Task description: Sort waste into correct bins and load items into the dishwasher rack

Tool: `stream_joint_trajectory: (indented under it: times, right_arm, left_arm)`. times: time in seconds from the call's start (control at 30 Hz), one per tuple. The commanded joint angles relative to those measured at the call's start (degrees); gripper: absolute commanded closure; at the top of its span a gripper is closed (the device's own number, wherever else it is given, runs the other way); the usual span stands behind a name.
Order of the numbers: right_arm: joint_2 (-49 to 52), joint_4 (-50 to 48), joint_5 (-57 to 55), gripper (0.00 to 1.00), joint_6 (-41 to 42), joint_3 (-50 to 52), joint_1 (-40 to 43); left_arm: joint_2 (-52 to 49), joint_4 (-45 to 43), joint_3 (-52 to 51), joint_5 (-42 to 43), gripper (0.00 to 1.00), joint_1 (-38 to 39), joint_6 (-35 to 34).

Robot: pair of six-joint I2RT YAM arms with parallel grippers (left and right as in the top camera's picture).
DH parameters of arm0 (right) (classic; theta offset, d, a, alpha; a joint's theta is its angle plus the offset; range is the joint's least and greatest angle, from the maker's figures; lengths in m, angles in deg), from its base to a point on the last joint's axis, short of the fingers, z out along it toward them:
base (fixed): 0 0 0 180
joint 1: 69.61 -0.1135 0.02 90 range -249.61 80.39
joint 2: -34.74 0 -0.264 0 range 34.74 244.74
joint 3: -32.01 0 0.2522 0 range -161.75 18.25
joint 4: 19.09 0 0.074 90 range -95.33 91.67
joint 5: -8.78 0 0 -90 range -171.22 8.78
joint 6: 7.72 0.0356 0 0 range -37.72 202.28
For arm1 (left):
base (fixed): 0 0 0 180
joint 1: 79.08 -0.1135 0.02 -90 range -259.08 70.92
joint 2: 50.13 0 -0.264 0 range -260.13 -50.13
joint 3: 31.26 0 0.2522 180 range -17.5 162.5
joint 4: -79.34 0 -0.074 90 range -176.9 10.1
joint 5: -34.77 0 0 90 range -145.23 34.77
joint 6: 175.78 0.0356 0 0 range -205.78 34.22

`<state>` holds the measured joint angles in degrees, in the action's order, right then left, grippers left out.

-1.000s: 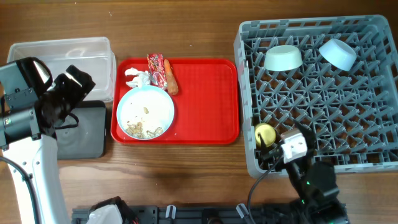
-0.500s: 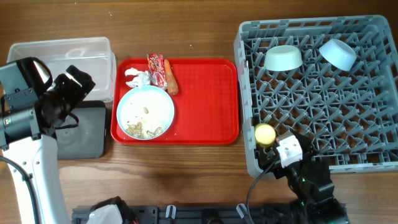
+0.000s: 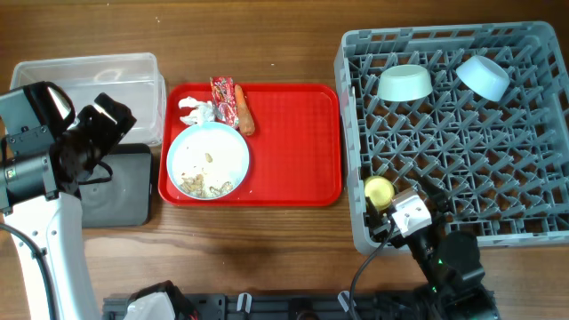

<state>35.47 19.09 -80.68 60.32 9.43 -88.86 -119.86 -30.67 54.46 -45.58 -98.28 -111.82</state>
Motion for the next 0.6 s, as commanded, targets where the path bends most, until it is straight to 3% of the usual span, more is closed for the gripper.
stream_joint_trajectory:
  times: [0.0, 0.17, 0.27, 0.4, 0.57]
  right_arm:
    - [-0.5, -1.4, 3.4, 0.0, 9.1, 0.4, 0.2]
    - [-0.5, -5.0, 1.0, 0.0, 12.5, 1.8, 0.3]
    - [-0.5, -8.3, 1.0, 0.0, 21.1, 2.1, 0.9]
    - [-0.5, -25.7, 0.3, 0.0, 16.9, 8.7, 1.7]
    - [-0.5, -25.4, 0.4, 0.0, 11.4, 8.5, 1.8]
  left_arm:
    - [0.2, -0.2, 0.4, -0.3, 0.0, -0.2, -0.1]
    - [0.2, -0.2, 0.4, -0.3, 0.0, -0.2, -0.1]
    - [0.2, -0.2, 0.4, -0.3, 0.0, -0.2, -0.1]
    - [0.2, -0.2, 0.4, -0.3, 0.0, -0.2, -0.1]
    - [0.2, -0.2, 0.4, -0.3, 0.0, -0.2, -0.1]
